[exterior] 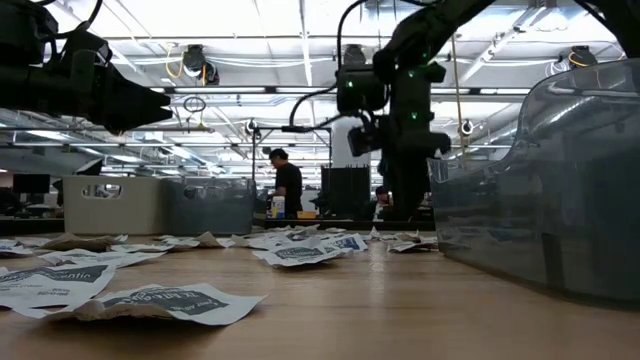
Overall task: Pick & Place First Aid Supplies
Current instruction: Put the white alcohol pad into the bottom black bin
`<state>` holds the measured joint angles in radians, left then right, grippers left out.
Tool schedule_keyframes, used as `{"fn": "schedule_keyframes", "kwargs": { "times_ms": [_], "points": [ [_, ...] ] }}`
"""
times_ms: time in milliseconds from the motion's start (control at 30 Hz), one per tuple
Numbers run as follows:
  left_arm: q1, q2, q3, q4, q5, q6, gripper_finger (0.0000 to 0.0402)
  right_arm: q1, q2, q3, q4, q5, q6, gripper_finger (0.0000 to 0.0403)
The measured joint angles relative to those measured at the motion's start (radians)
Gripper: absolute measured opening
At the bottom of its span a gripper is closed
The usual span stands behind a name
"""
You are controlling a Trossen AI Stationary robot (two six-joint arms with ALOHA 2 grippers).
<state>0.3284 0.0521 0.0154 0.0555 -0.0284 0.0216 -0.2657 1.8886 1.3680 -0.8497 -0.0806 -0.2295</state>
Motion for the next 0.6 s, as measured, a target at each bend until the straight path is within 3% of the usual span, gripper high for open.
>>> {"fn": "schedule_keyframes", "kwargs": {
  "times_ms": [300, 600],
  "points": [
    [0.000, 0.000, 0.000, 0.000, 0.000, 0.000, 0.0306, 0.006, 0.031, -0.043, 0.130, 0.056, 0.000, 0.0188],
    [0.000, 0.000, 0.000, 0.000, 0.000, 0.000, 0.0306, 0.006, 0.032, -0.067, 0.132, 0.053, -0.003, 0.0081]
  ]
}}
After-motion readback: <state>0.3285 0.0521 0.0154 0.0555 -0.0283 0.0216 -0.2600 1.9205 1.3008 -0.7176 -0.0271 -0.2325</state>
